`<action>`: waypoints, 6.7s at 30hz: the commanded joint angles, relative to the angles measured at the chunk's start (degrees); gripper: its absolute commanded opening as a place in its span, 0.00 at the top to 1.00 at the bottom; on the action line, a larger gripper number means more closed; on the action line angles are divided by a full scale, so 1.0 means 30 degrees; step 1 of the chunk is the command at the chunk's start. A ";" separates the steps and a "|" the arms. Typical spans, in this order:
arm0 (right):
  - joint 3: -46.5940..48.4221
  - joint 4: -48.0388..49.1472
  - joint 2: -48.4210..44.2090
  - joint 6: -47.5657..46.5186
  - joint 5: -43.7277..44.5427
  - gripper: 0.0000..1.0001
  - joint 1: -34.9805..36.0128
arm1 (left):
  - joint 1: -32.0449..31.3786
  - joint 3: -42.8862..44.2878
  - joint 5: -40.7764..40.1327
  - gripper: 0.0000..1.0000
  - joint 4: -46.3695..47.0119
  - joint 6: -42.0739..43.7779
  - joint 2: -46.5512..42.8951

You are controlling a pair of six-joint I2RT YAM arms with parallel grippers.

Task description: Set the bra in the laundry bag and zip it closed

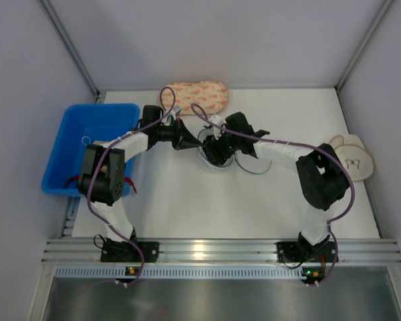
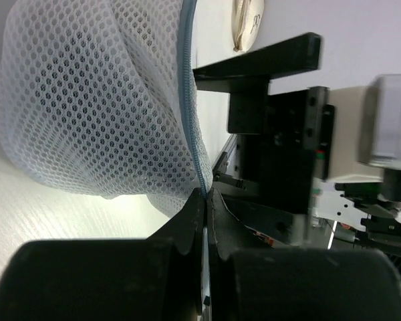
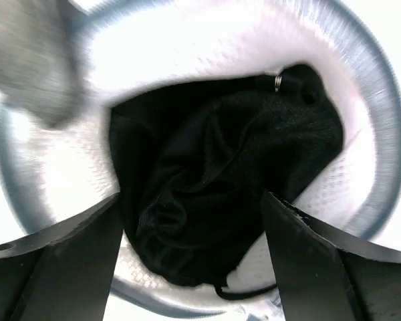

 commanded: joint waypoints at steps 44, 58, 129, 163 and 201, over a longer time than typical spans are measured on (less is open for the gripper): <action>0.4104 -0.6366 -0.3294 0.2417 -0.5544 0.44 -0.3086 | -0.0171 0.0083 -0.0733 1.00 -0.1307 0.1609 -0.1554; -0.2221 -0.6169 -0.3502 0.6955 -0.4434 0.51 -1.2377 | -0.0318 -0.0473 -0.0881 1.00 -0.1776 0.3193 -0.1437; 0.0091 -0.2591 -0.5141 1.5365 -0.7832 1.00 -0.8160 | -1.2974 0.9573 -2.0888 0.31 -0.7049 1.4209 -0.0296; 0.0852 0.0836 -0.5523 1.6012 -1.0262 0.40 -0.8860 | -0.8087 0.3551 -1.0881 1.00 -0.4595 0.6891 -0.4187; -0.6268 3.2179 0.4232 3.4495 -1.3954 0.15 -0.6666 | -0.0611 -0.6362 -0.3048 1.00 1.4454 -1.0840 -0.5802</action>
